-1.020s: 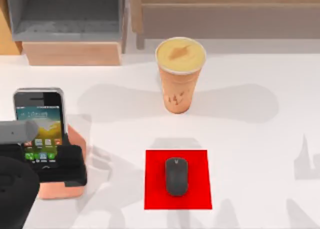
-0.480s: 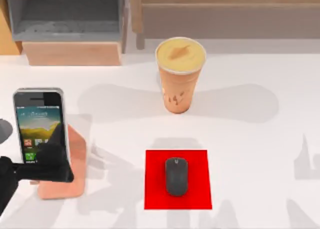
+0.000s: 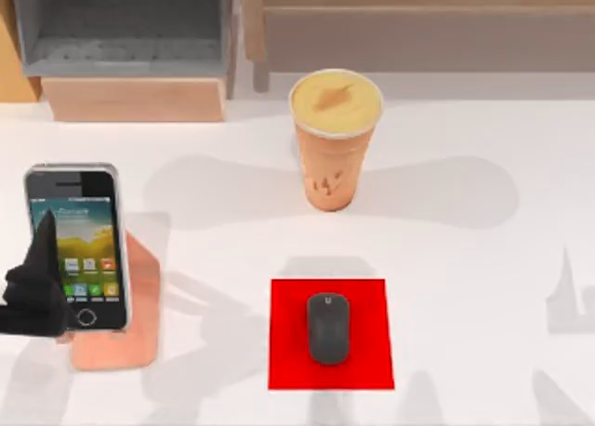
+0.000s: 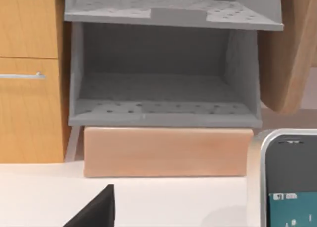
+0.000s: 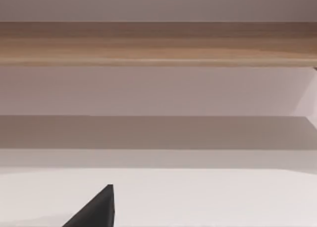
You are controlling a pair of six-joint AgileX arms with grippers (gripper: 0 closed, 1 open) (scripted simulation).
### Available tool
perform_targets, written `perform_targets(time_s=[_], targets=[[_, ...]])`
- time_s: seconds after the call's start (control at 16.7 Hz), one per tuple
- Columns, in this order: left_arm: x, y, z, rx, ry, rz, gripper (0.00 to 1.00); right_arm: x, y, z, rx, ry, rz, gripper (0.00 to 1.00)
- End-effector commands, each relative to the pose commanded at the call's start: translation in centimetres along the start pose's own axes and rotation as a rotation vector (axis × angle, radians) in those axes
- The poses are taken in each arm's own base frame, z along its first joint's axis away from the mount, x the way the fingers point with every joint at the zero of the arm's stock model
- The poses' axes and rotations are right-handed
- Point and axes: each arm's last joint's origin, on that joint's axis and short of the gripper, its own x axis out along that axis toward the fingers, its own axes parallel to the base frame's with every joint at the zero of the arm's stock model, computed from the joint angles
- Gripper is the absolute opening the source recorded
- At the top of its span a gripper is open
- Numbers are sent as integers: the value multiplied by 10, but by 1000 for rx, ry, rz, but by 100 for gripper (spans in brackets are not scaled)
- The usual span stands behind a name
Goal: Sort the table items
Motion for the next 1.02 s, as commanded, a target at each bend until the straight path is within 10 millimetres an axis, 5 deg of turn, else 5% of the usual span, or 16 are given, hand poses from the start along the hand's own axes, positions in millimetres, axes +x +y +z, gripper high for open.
perform_targets(time_s=[0.42, 1.02], targets=[[-1, 25, -16, 66, -49, 124, 100, 0, 0, 0, 0, 0, 0, 100], [-1, 25, -17, 66, -49, 128, 100, 6, 6, 2, -33, 9, 9, 100]])
